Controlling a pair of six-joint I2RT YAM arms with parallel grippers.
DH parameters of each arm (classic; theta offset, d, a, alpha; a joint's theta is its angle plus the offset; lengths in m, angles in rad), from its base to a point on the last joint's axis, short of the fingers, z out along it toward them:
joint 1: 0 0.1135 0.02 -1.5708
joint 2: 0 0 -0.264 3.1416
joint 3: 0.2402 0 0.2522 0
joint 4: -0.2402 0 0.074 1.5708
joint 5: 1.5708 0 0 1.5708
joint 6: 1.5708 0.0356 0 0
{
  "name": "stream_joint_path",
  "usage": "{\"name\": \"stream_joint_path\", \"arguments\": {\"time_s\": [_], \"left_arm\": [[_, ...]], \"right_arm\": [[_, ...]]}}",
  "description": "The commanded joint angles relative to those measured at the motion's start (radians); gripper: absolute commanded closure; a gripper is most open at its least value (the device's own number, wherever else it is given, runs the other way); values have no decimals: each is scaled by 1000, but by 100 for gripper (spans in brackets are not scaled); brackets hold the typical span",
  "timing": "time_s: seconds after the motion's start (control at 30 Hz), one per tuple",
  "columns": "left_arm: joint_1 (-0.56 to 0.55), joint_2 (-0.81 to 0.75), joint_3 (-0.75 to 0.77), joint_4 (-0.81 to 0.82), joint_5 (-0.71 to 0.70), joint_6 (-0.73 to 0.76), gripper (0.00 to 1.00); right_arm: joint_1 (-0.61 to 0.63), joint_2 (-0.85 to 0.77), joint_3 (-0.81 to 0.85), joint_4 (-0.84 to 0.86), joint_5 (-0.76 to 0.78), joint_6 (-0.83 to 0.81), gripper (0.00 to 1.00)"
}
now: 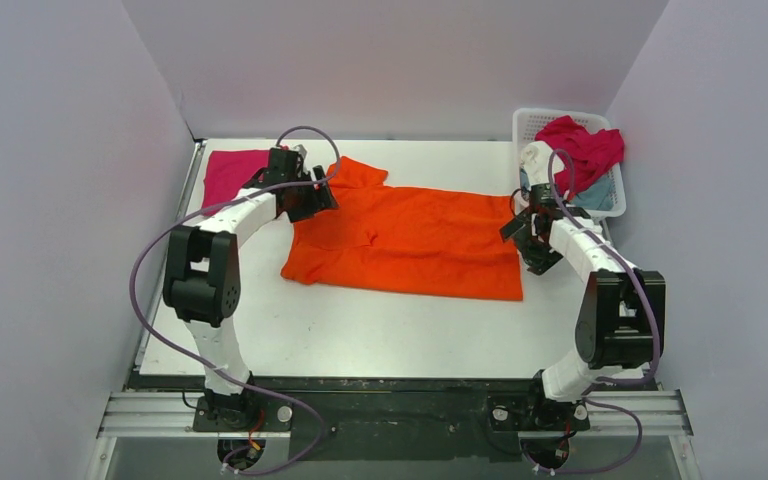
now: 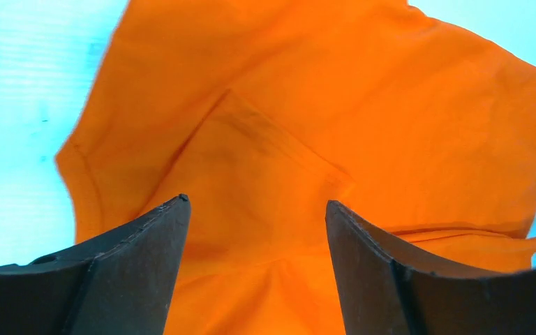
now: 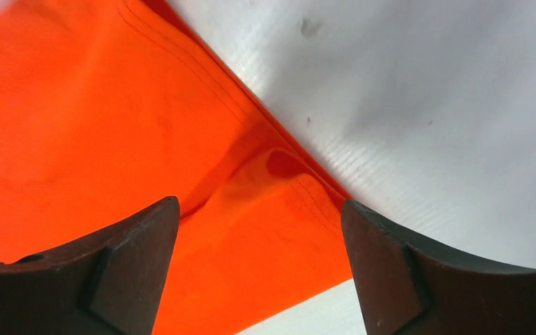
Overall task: Fold and stack the t-shirts
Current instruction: Fold the flattened tshirt in 1/3 of the way
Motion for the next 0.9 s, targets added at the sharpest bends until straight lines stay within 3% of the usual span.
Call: {"name": "stream_joint_path", "arguments": {"time_s": [0.0, 0.13, 0.3, 0.47, 0.87], "left_arm": [[24, -35, 103, -76, -50, 25, 17], [15, -114, 71, -58, -31, 14, 16], [-32, -242, -115, -2, -24, -14, 14], [-25, -304, -299, 78, -20, -56, 12], [84, -219, -487, 56, -74, -50, 9]], "right_arm": [[17, -89, 73, -85, 162, -38, 17], [79, -195, 17, -110, 223, -98, 16], [220, -246, -69, -62, 174, -163, 15], [262, -147, -85, 22, 39, -182, 15], [250, 52, -108, 41, 80, -187, 15]]}}
